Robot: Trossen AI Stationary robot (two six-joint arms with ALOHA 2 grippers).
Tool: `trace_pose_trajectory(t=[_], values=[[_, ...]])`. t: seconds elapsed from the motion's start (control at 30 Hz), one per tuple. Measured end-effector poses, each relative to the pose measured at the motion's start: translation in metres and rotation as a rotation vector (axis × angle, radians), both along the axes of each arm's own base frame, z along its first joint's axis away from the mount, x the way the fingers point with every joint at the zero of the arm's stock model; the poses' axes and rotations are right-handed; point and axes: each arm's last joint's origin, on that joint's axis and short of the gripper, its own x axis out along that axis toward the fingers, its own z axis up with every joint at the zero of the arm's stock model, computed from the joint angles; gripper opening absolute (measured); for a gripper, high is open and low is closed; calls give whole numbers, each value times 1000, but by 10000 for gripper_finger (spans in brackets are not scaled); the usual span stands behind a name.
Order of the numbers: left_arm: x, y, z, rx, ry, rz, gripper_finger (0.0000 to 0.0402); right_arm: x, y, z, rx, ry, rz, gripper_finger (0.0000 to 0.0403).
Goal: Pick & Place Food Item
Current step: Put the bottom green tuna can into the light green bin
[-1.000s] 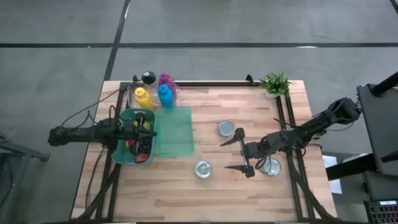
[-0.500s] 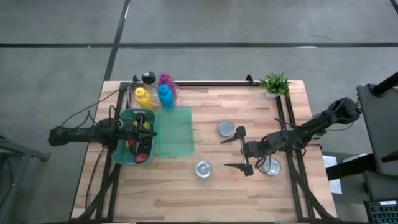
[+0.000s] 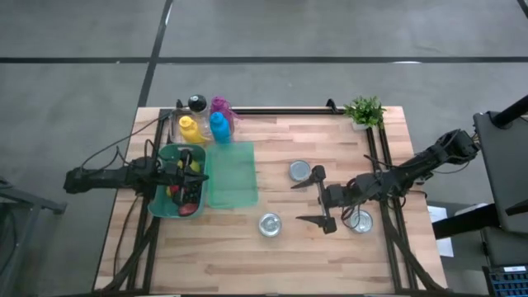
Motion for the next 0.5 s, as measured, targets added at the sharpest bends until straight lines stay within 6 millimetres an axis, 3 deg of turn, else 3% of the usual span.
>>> trace_pose_trajectory(t=[0.5], values=[[0,0,0,0,2,0,3,21,8,28,108,-48,-34,400]])
